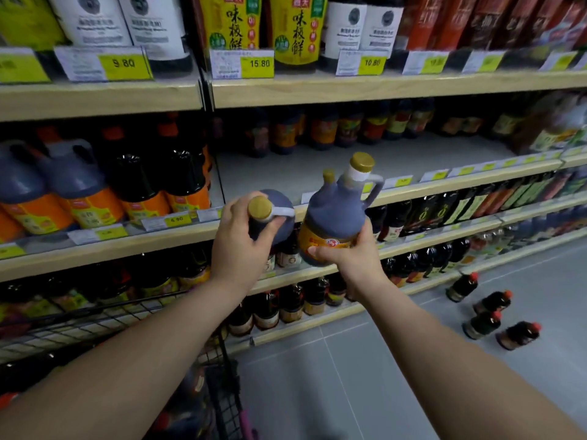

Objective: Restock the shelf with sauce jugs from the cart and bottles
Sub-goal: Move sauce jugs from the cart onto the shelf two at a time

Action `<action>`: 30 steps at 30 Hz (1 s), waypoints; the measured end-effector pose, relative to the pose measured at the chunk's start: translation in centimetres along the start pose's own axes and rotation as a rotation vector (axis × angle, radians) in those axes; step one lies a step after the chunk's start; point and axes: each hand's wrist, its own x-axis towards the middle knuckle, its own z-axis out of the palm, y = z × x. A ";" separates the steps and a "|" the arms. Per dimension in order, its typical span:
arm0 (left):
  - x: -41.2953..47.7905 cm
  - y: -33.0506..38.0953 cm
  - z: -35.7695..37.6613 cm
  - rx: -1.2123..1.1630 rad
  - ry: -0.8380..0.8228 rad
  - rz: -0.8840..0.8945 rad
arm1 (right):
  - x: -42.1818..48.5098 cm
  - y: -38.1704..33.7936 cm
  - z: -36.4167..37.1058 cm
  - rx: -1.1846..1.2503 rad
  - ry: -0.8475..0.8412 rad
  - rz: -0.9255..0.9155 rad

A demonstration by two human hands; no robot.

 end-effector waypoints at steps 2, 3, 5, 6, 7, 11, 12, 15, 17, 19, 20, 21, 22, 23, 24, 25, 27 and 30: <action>1.4 -0.1 0.6 0.005 0.035 0.035 | 2.1 -0.3 0.3 -0.064 0.005 -0.059; 2.2 -0.2 1.0 0.007 0.048 0.048 | 3.3 -0.5 0.5 -0.086 0.007 -0.087; 3.6 -0.4 1.8 0.020 0.061 0.080 | 5.4 -0.8 0.8 -0.109 0.013 -0.138; 4.3 -0.6 2.3 0.028 0.077 0.102 | 6.6 -1.1 1.0 -0.117 0.014 -0.163; 4.9 -0.8 2.7 0.028 0.094 0.122 | 7.6 -1.2 1.1 -0.130 0.013 -0.187; 7.4 -2.3 5.4 0.046 0.172 0.169 | 12.8 -0.6 1.8 -0.165 -0.025 -0.277; 8.0 -2.8 6.2 0.054 0.196 0.173 | 14.2 0.0 2.0 -0.164 -0.033 -0.289; 9.3 -3.9 8.1 0.082 0.256 0.158 | 16.9 1.2 2.7 -0.177 -0.057 -0.302; 10.0 -4.4 9.1 0.083 0.289 0.120 | 18.3 1.9 3.0 -0.215 -0.073 -0.300; 10.6 -4.8 10.0 0.083 0.319 0.098 | 19.8 2.7 3.3 -0.250 -0.083 -0.294; 10.8 -4.9 10.3 0.087 0.327 0.089 | 20.3 3.0 3.3 -0.278 -0.087 -0.285; 11.1 -5.1 10.7 0.096 0.337 0.085 | 20.8 3.3 3.4 -0.311 -0.091 -0.276; 11.3 -5.2 10.9 0.104 0.344 0.084 | 21.1 3.4 3.5 -0.348 -0.087 -0.273; 11.6 -5.2 11.2 0.115 0.353 0.078 | 21.4 3.6 3.5 -0.379 -0.084 -0.269; 11.9 -5.2 11.4 0.121 0.361 0.063 | 21.6 3.8 3.5 -0.406 -0.077 -0.269; 12.2 -5.2 11.6 0.119 0.370 0.042 | 21.8 3.9 3.5 -0.435 -0.072 -0.262; 12.8 -5.2 11.9 0.112 0.392 0.008 | 22.2 4.0 3.5 -0.483 -0.068 -0.229; 13.9 -5.2 11.7 0.091 0.393 0.023 | 22.7 4.1 3.7 -0.523 -0.055 -0.193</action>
